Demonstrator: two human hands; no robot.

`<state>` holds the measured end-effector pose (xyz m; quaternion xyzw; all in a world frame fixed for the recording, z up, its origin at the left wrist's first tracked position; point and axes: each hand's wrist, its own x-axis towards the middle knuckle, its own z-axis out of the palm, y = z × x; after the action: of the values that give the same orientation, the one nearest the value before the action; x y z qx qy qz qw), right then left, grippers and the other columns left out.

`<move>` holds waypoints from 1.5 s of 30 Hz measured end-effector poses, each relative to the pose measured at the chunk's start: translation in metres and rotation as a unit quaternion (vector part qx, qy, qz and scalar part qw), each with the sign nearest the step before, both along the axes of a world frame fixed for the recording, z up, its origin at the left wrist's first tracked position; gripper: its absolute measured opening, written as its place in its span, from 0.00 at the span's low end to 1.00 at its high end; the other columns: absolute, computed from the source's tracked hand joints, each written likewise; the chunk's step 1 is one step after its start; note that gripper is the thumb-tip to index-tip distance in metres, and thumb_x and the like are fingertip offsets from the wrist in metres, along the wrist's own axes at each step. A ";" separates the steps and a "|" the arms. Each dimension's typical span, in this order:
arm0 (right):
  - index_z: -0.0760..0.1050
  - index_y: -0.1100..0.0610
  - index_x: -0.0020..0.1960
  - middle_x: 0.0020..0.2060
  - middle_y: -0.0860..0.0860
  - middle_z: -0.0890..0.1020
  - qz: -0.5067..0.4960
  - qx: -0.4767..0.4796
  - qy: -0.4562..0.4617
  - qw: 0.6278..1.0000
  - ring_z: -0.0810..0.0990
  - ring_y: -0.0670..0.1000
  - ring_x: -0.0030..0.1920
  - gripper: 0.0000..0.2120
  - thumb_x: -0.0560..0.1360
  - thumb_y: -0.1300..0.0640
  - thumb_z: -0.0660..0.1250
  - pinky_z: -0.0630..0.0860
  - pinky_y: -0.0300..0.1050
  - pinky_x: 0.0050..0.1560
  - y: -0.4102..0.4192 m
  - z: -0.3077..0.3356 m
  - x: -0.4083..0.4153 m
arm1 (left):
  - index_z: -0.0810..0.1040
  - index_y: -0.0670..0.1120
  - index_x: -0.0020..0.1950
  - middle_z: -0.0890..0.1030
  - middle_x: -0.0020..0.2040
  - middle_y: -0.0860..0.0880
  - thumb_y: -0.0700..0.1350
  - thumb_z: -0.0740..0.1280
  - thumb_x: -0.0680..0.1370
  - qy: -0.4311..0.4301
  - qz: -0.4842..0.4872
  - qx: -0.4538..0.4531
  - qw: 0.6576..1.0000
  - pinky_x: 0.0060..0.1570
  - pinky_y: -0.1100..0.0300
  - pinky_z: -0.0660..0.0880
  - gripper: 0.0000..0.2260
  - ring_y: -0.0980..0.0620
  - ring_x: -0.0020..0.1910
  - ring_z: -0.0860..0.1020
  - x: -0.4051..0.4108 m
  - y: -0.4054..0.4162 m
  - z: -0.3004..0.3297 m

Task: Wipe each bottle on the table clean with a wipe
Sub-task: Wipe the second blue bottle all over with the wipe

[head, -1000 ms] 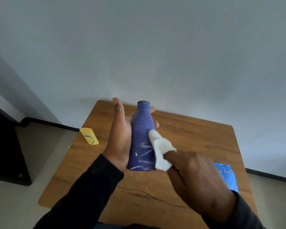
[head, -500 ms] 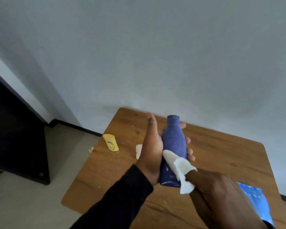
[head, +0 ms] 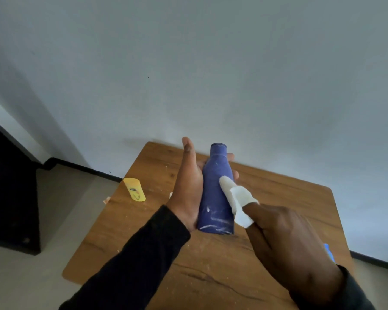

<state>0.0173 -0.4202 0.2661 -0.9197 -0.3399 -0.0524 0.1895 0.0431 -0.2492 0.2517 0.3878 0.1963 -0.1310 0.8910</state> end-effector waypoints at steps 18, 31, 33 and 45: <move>0.68 0.46 0.47 0.29 0.42 0.67 -0.015 0.014 -0.010 1.000 0.62 0.48 0.24 0.04 0.73 0.50 0.56 0.55 0.41 0.22 -0.005 0.002 0.000 | 0.81 0.45 0.62 0.81 0.50 0.44 0.78 0.49 0.73 -0.003 0.039 0.029 0.999 0.34 0.55 0.79 0.42 0.48 0.36 0.80 0.012 -0.009 0.013; 0.61 0.42 0.45 0.27 0.40 0.60 -0.001 0.032 0.008 0.999 0.57 0.40 0.22 0.05 0.74 0.51 0.55 0.50 0.32 0.26 -0.010 -0.005 -0.003 | 0.82 0.46 0.61 0.83 0.55 0.47 0.75 0.50 0.76 0.016 0.054 0.020 0.998 0.35 0.55 0.79 0.38 0.49 0.38 0.81 0.020 -0.001 0.012; 0.56 0.40 0.43 0.26 0.38 0.59 0.027 0.062 0.013 0.998 0.58 0.39 0.22 0.11 0.74 0.54 0.56 0.49 0.30 0.27 -0.008 -0.007 -0.009 | 0.81 0.44 0.62 0.81 0.47 0.45 0.75 0.52 0.76 0.026 0.055 -0.013 0.998 0.32 0.57 0.78 0.38 0.50 0.33 0.79 0.020 -0.001 0.013; 0.53 0.39 0.44 0.30 0.42 0.62 0.051 0.084 -0.007 0.995 0.59 0.49 0.27 0.17 0.75 0.57 0.59 0.60 0.45 0.23 -0.002 -0.013 -0.016 | 0.79 0.44 0.63 0.78 0.39 0.47 0.74 0.54 0.76 0.038 0.085 -0.075 0.993 0.32 0.59 0.77 0.37 0.51 0.31 0.77 0.022 -0.003 0.008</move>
<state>0.0017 -0.4221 0.2532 -0.8815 -0.3820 -0.0778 0.2663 0.0656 -0.2520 0.2600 0.2967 0.2522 -0.0840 0.9172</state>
